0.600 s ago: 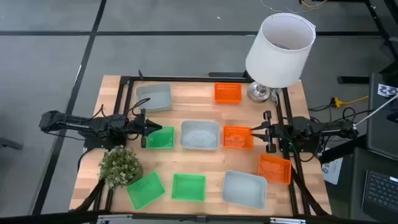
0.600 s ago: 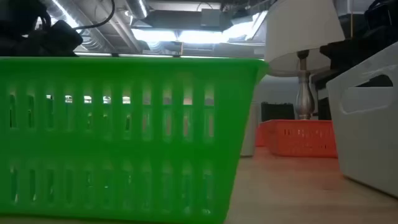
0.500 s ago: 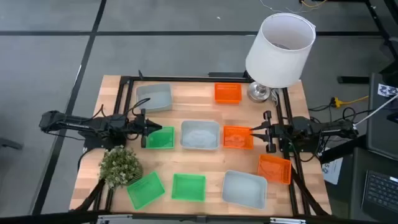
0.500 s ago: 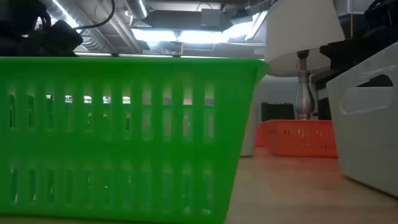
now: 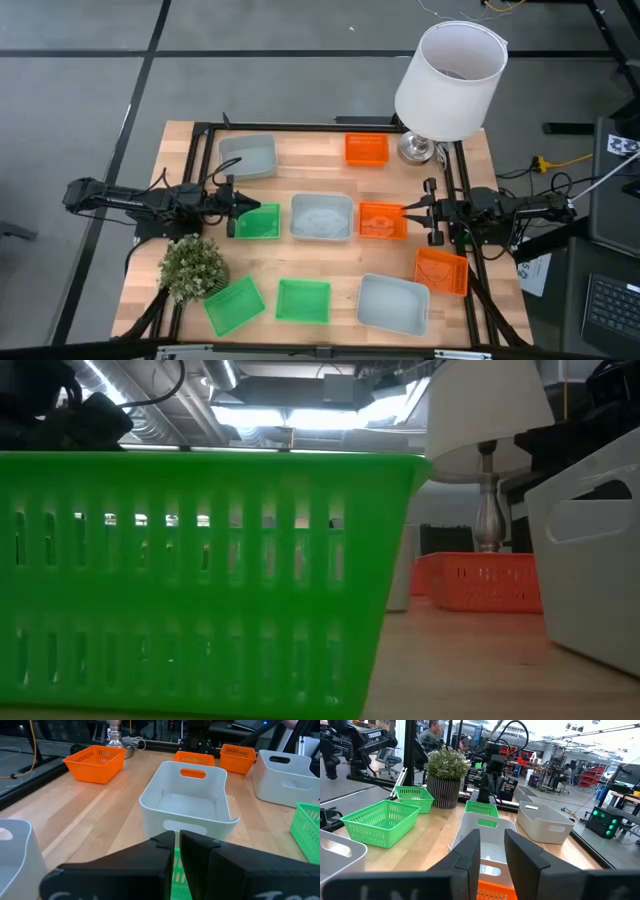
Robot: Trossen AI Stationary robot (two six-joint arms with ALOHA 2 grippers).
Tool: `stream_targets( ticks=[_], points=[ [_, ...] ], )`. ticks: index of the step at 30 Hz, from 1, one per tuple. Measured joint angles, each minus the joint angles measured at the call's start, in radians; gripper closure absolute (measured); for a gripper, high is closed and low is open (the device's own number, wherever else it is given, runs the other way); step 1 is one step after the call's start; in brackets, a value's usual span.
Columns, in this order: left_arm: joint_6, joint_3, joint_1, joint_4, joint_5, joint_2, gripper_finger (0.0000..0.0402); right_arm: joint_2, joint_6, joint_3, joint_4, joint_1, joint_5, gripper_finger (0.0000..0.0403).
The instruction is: Stack baskets by color
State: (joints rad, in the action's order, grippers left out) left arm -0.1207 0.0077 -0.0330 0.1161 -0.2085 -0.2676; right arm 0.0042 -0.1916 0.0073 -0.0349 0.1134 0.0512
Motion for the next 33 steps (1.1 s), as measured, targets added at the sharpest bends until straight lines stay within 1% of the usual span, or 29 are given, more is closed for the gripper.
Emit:
stream_targets(
  ticks=[30,33],
  points=[
    [0.000,0.000,0.000,0.000,0.000,0.000,0.0380,0.000,0.000,0.000,0.000,0.000,0.000,0.0313],
    [0.000,0.000,0.000,0.000,0.000,0.000,0.0380,0.000,-0.044,0.000,-0.001,0.000,0.004,0.0313]
  ],
)
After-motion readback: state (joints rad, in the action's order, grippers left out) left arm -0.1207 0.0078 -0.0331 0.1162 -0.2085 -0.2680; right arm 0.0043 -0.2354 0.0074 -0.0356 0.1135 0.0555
